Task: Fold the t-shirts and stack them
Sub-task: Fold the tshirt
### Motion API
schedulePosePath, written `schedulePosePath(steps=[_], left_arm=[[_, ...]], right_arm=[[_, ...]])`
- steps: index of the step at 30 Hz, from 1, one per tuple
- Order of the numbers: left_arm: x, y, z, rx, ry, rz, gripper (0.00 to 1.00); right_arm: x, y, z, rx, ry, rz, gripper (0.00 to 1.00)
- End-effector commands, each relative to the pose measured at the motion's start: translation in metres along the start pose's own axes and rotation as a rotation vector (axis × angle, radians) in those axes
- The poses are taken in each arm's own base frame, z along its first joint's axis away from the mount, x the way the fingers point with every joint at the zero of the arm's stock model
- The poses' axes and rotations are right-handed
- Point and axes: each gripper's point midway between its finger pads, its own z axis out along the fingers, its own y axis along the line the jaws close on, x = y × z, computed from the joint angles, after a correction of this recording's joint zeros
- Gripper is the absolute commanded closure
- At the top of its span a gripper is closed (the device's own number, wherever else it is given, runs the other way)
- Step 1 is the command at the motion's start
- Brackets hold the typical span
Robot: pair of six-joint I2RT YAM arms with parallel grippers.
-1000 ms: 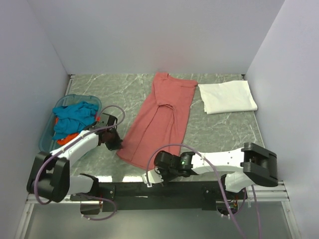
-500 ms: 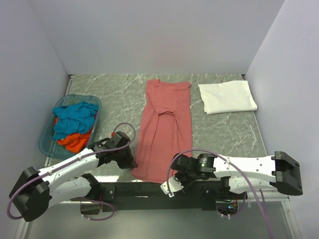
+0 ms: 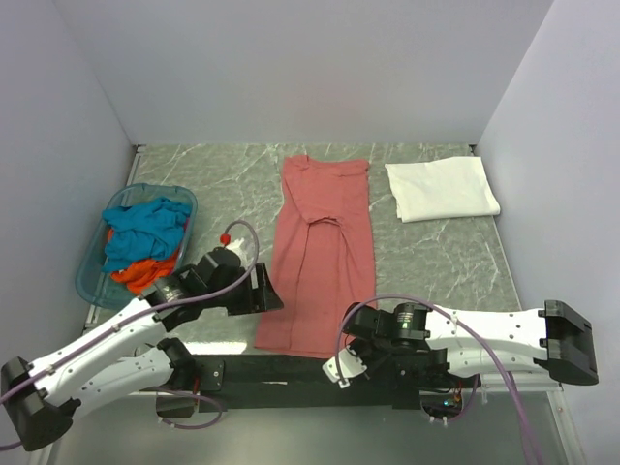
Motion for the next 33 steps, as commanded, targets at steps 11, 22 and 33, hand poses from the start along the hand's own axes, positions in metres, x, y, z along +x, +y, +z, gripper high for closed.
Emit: schedulePosePath(steps=[11,22,33], left_arm=[[-0.072,-0.075,-0.06,0.164,-0.415,1.137,0.0],[0.023,-0.028,-0.015,0.317,-0.097,1.717,0.26],[0.088,0.002,0.024,0.352,0.161,1.87,0.37]], right_arm=[[-0.005,-0.012,-0.006,0.091,-0.095,-0.06,1.0],[0.007,-0.014,0.0,0.072,-0.095,-0.026,1.0],[0.008,-0.017,0.001,0.08,-0.115,-0.001,1.0]])
